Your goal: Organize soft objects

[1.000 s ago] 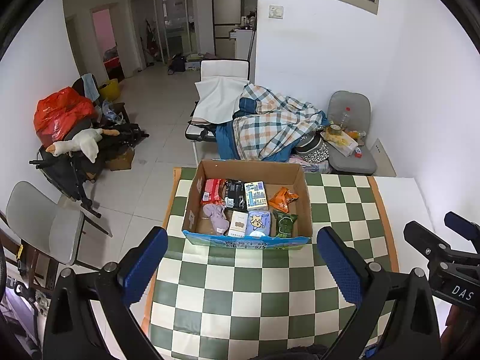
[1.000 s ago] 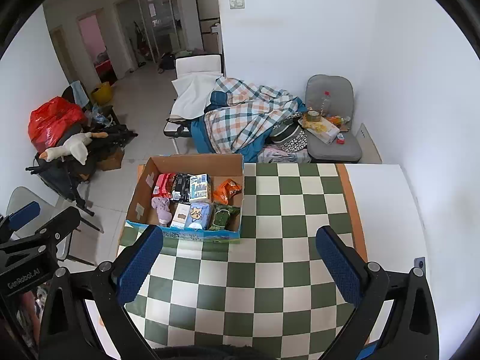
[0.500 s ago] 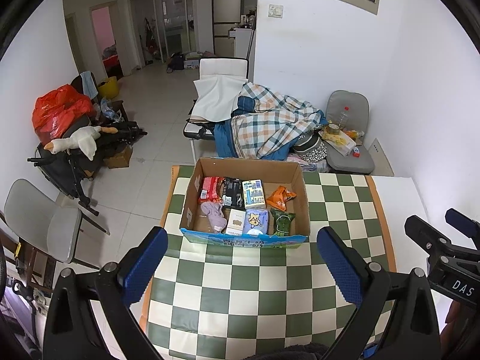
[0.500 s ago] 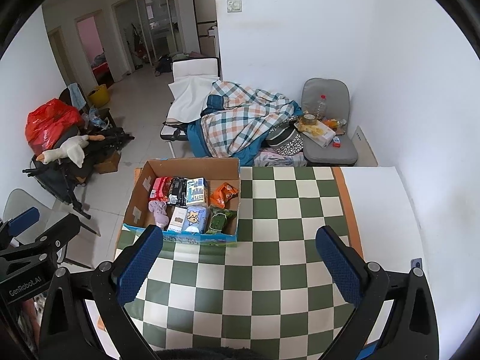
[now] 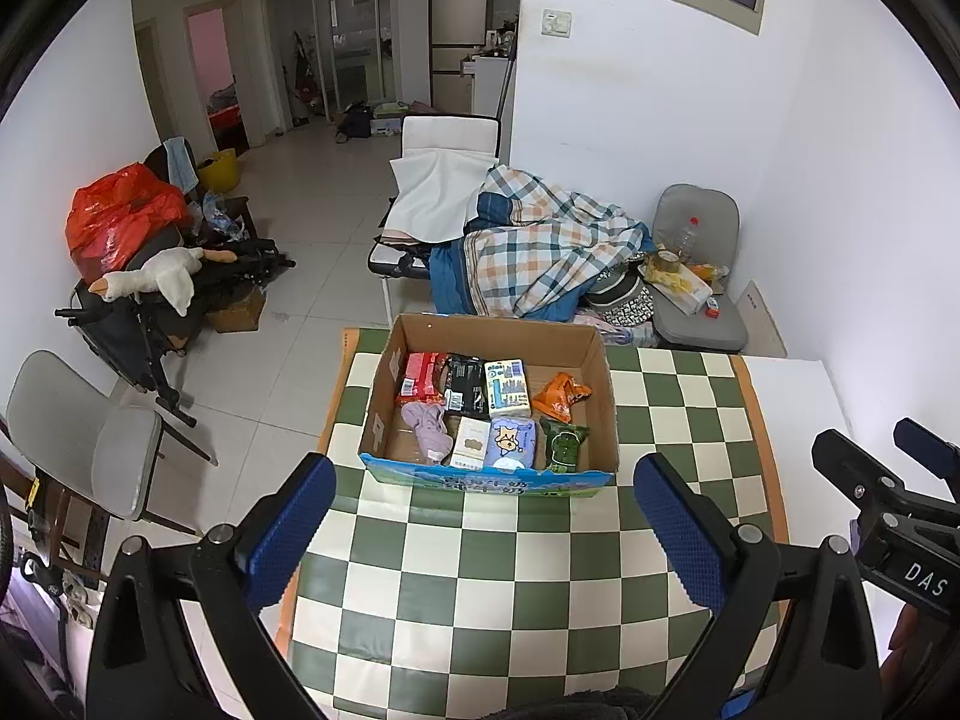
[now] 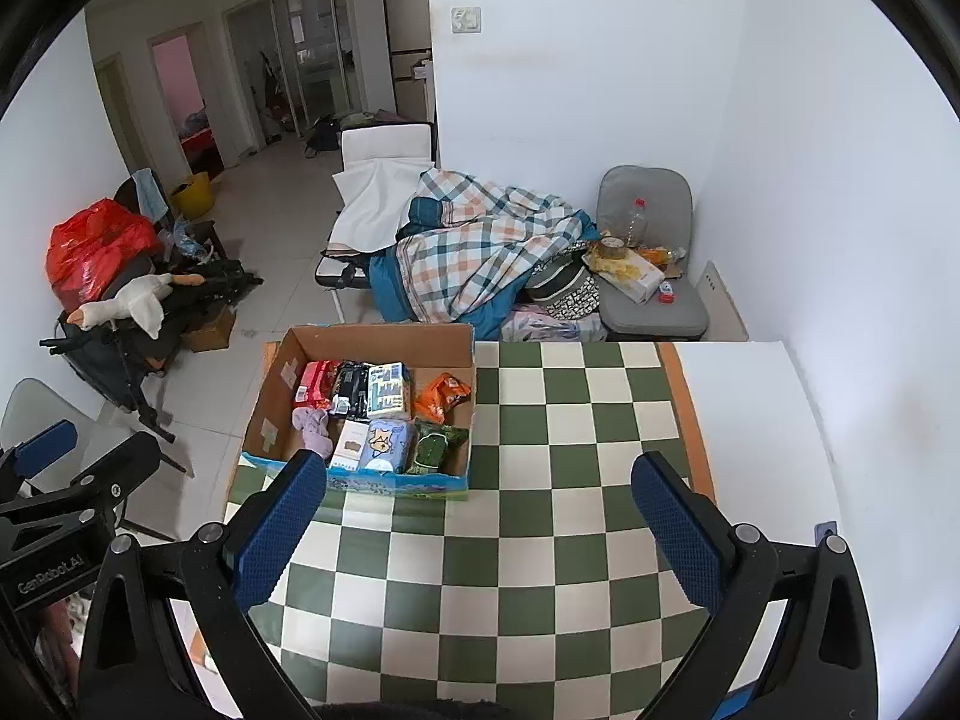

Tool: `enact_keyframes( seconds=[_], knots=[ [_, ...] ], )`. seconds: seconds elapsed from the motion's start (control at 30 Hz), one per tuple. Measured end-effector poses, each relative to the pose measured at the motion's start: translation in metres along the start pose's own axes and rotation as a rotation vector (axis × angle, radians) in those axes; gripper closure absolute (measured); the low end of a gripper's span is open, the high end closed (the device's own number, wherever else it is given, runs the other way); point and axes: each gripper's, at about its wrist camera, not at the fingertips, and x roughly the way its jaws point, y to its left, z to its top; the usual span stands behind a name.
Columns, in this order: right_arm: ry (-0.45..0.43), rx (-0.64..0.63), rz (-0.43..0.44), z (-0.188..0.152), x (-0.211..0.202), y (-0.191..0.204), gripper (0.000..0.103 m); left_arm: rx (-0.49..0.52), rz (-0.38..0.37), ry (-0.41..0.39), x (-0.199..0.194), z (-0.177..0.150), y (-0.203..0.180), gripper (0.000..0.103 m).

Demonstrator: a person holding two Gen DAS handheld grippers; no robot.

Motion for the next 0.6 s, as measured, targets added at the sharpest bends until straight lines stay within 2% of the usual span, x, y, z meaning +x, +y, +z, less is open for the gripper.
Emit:
enact_keyframes(
  seconds=[0.6],
  knots=[
    [-0.002, -0.001, 0.001, -0.0003, -0.0013, -0.0001, 0.0, -0.023, 0.005, 0.005, -0.0001, -0.0052, 0.0016, 0.001]
  ],
)
